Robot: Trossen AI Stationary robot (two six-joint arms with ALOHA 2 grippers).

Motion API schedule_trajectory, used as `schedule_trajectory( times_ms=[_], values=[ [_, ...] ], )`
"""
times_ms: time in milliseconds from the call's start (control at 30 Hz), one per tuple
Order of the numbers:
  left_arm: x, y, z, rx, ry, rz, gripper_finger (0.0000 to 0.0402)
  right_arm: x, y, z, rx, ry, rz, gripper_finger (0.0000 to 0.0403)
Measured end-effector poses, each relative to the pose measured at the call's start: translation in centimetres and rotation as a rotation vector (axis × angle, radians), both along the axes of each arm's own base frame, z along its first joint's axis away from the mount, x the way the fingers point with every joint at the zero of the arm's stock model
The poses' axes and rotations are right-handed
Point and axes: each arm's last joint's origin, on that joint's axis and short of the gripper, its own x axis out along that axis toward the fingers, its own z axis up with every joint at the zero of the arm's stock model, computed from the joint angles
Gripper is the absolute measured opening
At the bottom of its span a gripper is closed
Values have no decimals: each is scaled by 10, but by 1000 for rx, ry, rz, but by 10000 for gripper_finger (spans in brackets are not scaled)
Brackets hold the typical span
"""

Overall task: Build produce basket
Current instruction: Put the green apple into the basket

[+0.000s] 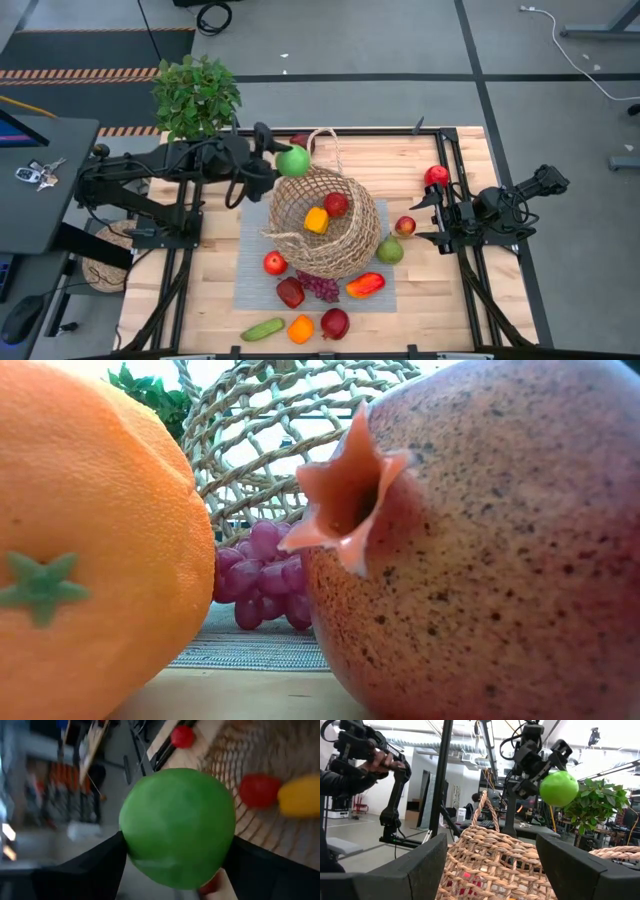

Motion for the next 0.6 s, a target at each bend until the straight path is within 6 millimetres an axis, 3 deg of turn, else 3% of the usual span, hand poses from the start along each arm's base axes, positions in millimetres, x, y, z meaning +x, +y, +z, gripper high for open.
schedule_trajectory(
  times_ms=[600],
  values=[
    [0,2,1,730,373,-416,318,0,0,0,0,0,0,310]
  ],
)
